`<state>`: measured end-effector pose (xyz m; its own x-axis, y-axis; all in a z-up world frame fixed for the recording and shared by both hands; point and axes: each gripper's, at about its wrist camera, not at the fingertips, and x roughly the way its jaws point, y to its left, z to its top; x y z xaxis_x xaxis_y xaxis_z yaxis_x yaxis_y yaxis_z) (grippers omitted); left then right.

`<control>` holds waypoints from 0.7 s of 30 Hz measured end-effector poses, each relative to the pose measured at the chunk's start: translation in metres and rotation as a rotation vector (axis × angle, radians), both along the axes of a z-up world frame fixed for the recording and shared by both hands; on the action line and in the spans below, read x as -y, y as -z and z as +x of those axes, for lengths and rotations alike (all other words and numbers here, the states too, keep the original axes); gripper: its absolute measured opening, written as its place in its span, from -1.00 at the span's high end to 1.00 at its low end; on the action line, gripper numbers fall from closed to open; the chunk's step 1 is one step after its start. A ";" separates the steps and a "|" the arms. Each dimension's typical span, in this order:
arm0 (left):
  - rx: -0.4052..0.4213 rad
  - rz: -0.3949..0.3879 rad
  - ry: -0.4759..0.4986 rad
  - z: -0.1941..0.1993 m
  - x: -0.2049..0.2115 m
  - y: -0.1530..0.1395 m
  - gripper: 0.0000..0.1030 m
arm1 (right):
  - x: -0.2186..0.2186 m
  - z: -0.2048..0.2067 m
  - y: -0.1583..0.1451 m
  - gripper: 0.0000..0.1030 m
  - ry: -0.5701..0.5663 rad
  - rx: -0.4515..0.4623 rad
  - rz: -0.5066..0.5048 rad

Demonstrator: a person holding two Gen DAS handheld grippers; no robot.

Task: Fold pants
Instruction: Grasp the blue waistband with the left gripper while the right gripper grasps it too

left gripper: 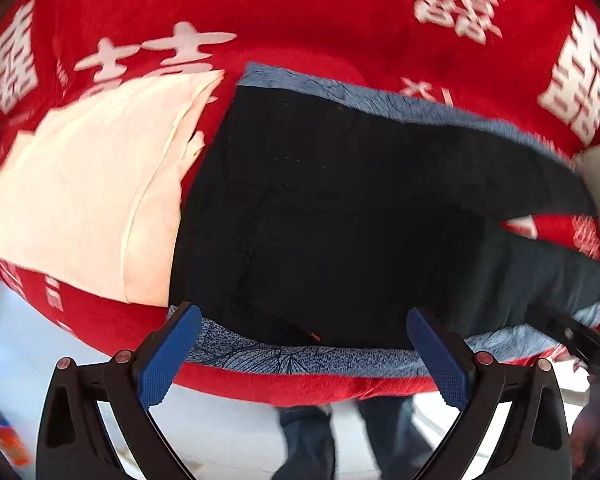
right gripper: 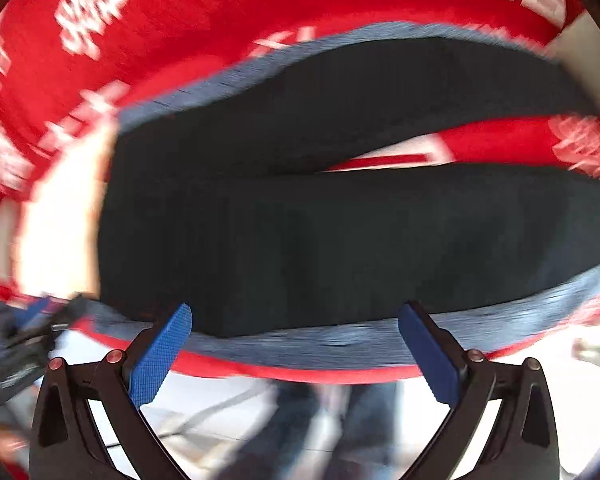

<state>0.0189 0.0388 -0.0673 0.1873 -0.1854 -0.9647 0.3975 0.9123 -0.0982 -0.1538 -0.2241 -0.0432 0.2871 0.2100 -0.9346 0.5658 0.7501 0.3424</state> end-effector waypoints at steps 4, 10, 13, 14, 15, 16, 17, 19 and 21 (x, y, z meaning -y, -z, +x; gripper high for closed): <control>-0.055 -0.124 -0.043 0.001 -0.027 0.017 -1.00 | -0.016 -0.013 0.018 -0.96 0.029 0.150 0.255; -0.182 -0.223 -0.060 -0.006 -0.051 0.051 -0.69 | -0.048 -0.033 0.089 -0.17 0.063 0.128 0.495; -0.234 -0.269 -0.063 -0.016 -0.060 0.063 -0.69 | -0.052 -0.046 0.114 -0.17 0.084 0.133 0.533; -0.246 -0.272 -0.066 -0.018 -0.061 0.065 -0.69 | -0.050 -0.049 0.119 -0.17 0.090 0.140 0.534; -0.259 -0.275 -0.070 -0.022 -0.063 0.070 -0.69 | -0.048 -0.053 0.122 -0.17 0.105 0.151 0.545; -0.268 -0.278 -0.071 -0.024 -0.064 0.073 -0.69 | -0.043 -0.058 0.128 -0.17 0.126 0.166 0.557; -0.276 -0.281 -0.072 -0.025 -0.065 0.075 -0.69 | -0.040 -0.061 0.131 -0.17 0.143 0.182 0.567; -0.307 -0.306 -0.084 -0.028 -0.069 0.080 -0.69 | -0.029 -0.068 0.137 -0.17 0.177 0.219 0.571; -0.330 -0.317 -0.096 -0.030 -0.073 0.085 -0.69 | -0.021 -0.073 0.141 -0.17 0.211 0.258 0.601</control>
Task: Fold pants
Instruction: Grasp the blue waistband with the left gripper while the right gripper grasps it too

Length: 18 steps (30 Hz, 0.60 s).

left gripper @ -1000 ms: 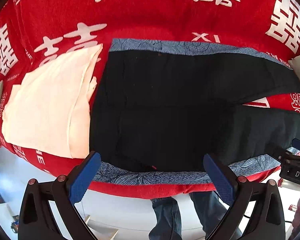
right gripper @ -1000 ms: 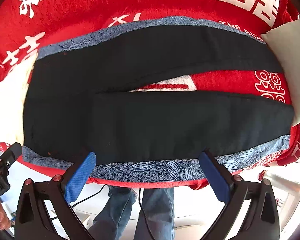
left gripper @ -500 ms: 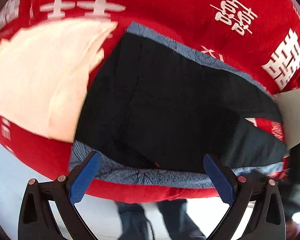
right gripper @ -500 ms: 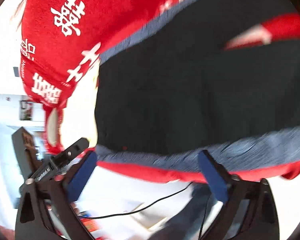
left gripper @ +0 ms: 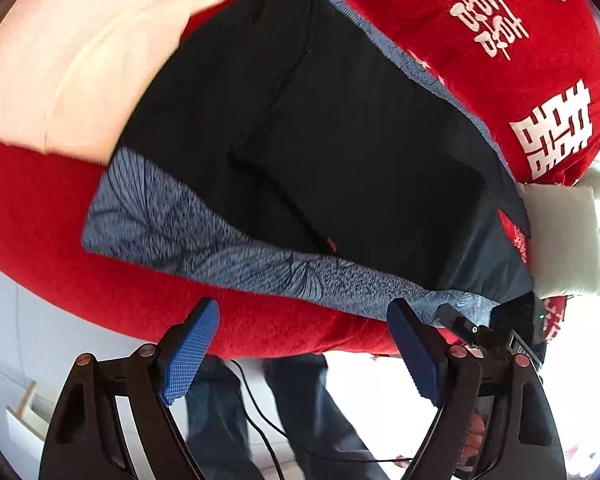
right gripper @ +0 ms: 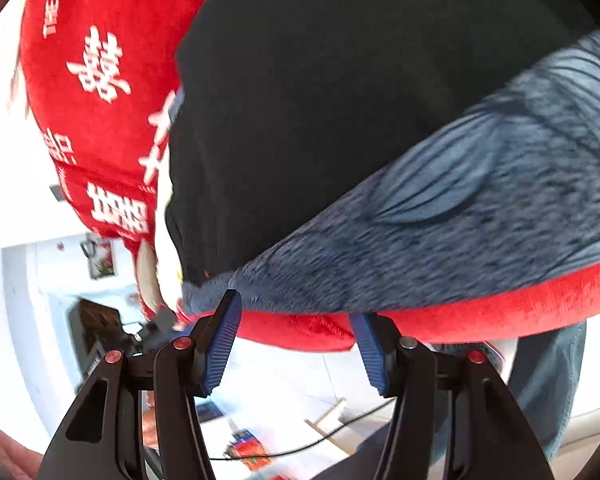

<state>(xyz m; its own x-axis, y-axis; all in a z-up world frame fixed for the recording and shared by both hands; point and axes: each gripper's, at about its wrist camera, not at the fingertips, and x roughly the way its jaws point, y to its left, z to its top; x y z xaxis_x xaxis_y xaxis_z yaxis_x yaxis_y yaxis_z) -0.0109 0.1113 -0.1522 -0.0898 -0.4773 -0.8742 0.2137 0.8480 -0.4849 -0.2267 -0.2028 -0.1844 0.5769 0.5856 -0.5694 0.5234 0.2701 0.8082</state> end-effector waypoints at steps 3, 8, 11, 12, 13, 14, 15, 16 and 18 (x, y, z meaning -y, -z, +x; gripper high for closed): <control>-0.028 -0.013 -0.013 0.001 -0.003 0.006 -0.69 | 0.005 -0.006 0.004 -0.17 0.044 0.038 0.043; -0.063 -0.055 -0.055 0.005 -0.001 0.012 -0.69 | 0.008 0.007 0.015 -0.06 0.145 0.104 0.157; -0.081 -0.071 -0.080 0.006 0.001 0.015 -0.69 | 0.010 0.012 0.015 0.57 0.200 0.117 0.252; -0.089 -0.077 -0.093 0.006 0.001 0.016 -0.69 | 0.010 0.013 0.010 0.60 0.211 0.139 0.272; -0.099 -0.083 -0.108 0.006 -0.001 0.018 -0.69 | 0.013 0.013 0.001 0.64 0.213 0.172 0.292; -0.107 -0.089 -0.128 0.006 -0.003 0.020 -0.69 | 0.012 0.015 -0.004 0.65 0.211 0.185 0.299; -0.111 -0.094 -0.144 0.007 -0.004 0.021 -0.69 | 0.013 0.017 -0.013 0.65 0.203 0.211 0.306; -0.117 -0.106 -0.170 0.009 -0.006 0.023 -0.69 | 0.014 0.018 -0.019 0.65 0.198 0.223 0.310; -0.131 -0.133 -0.198 0.012 -0.007 0.025 -0.69 | 0.015 0.022 -0.030 0.65 0.184 0.247 0.320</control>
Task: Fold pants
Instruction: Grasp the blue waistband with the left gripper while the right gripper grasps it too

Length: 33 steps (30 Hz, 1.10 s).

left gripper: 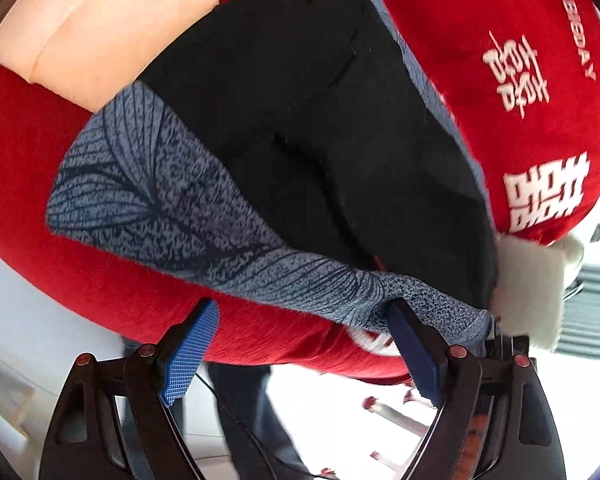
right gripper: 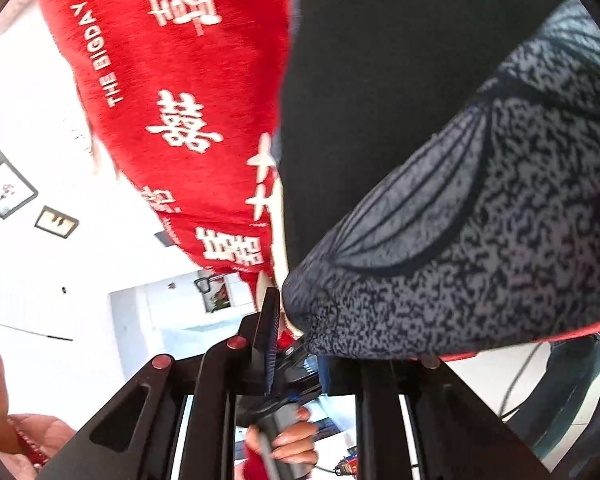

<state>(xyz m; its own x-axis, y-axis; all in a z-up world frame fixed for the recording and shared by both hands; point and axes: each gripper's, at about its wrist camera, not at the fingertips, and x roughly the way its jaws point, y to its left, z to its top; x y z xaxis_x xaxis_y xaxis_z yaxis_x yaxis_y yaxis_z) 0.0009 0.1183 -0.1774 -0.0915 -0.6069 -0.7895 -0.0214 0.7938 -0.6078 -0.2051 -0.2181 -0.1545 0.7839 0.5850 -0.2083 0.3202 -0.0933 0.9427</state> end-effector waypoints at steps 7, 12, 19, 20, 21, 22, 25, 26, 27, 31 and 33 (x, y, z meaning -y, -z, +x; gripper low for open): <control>0.036 -0.018 -0.084 0.012 -0.001 -0.007 -0.69 | -0.001 0.007 0.003 0.58 -0.082 -0.074 -0.056; 0.014 0.009 -0.106 0.019 -0.004 0.003 -0.69 | 0.004 0.005 0.020 0.29 -0.071 -0.171 -0.076; 0.072 0.126 -0.043 0.016 0.003 -0.004 0.45 | 0.025 -0.036 0.042 0.39 0.143 -0.202 0.047; 0.067 0.144 -0.026 0.018 0.000 -0.003 0.69 | 0.026 -0.040 0.044 0.90 0.185 -0.201 0.091; 0.061 0.135 -0.026 0.019 -0.003 -0.004 0.70 | 0.026 -0.045 0.045 0.88 0.241 -0.206 0.133; 0.057 0.119 -0.034 0.020 -0.008 -0.008 0.75 | 0.026 -0.047 0.042 0.88 0.258 -0.213 0.131; 0.105 0.138 0.010 0.022 -0.002 -0.027 0.75 | 0.027 -0.037 0.011 0.89 0.213 -0.223 0.033; 0.123 0.136 0.028 0.024 0.002 -0.037 0.75 | 0.029 -0.033 -0.001 0.89 0.195 -0.223 -0.001; 0.133 0.133 0.037 0.026 0.006 -0.044 0.75 | 0.034 -0.025 -0.017 0.89 0.171 -0.221 -0.049; 0.202 0.099 0.047 0.045 0.022 -0.086 0.75 | 0.066 0.000 -0.061 0.89 0.089 -0.206 -0.181; 0.236 0.081 0.045 0.058 0.032 -0.106 0.75 | 0.078 0.013 -0.080 0.89 0.050 -0.189 -0.230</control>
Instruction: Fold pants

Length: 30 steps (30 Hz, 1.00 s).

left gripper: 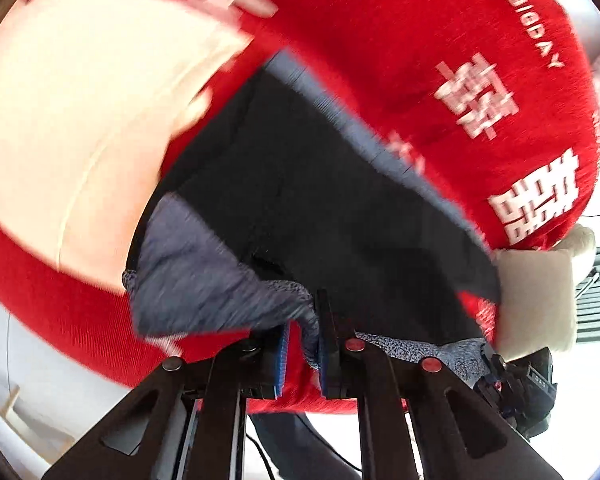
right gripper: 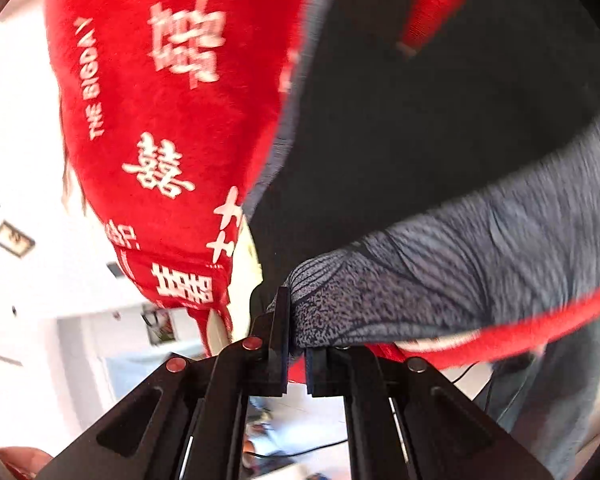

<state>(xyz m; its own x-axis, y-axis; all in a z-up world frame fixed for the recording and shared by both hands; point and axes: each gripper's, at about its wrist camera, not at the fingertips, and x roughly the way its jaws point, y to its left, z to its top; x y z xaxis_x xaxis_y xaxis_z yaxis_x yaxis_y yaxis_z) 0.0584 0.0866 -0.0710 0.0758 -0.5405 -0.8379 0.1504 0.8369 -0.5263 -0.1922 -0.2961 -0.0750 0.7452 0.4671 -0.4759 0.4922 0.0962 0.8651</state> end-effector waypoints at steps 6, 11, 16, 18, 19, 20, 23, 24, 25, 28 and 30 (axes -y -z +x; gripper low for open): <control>0.087 -0.019 -0.028 0.065 0.046 -0.033 0.75 | 0.053 0.067 -0.021 0.88 -0.129 0.021 -0.065; 0.112 0.045 -0.048 0.134 0.093 -0.013 0.75 | 0.102 0.155 -0.008 0.88 -0.241 -0.030 -0.089; 0.096 0.131 -0.058 0.182 0.126 0.032 0.75 | 0.135 0.223 0.044 0.85 -0.347 -0.126 -0.092; 0.098 0.167 -0.051 0.192 0.135 0.050 0.75 | 0.143 0.242 0.067 0.84 -0.373 -0.170 -0.088; 0.104 0.192 -0.047 0.194 0.141 0.057 0.74 | 0.145 0.249 0.080 0.81 -0.393 -0.196 -0.096; 0.109 0.220 -0.042 0.197 0.145 0.064 0.74 | 0.147 0.253 0.092 0.80 -0.416 -0.214 -0.108; 0.112 0.284 -0.043 0.200 0.151 0.075 0.74 | 0.148 0.260 0.102 0.75 -0.445 -0.211 -0.101; 0.109 0.290 -0.042 0.200 0.151 0.074 0.74 | 0.148 0.261 0.100 0.71 -0.456 -0.210 -0.096; 0.107 0.294 -0.041 0.199 0.151 0.072 0.73 | 0.147 0.261 0.097 0.60 -0.468 -0.208 -0.099; 0.140 0.334 -0.019 0.195 0.151 0.054 0.44 | 0.141 0.265 0.076 -0.15 -0.521 -0.196 -0.172; 0.183 0.383 -0.015 0.190 0.152 0.042 -0.17 | 0.137 0.264 0.058 -0.35 -0.544 -0.186 -0.234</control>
